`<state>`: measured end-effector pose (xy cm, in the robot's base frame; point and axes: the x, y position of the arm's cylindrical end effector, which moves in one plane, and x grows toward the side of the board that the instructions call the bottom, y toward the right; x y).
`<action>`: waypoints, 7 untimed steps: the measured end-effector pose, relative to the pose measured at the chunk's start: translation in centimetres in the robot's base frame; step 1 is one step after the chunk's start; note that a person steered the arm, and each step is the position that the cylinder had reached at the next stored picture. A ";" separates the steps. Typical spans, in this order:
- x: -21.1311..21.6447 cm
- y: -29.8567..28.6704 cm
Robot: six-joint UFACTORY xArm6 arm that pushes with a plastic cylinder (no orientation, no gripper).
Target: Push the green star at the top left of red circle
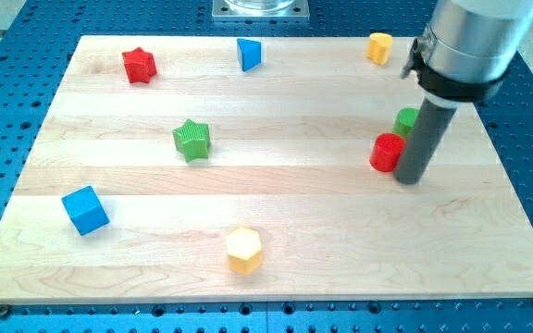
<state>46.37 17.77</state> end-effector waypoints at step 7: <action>-0.9 -29.2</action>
<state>45.48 -11.41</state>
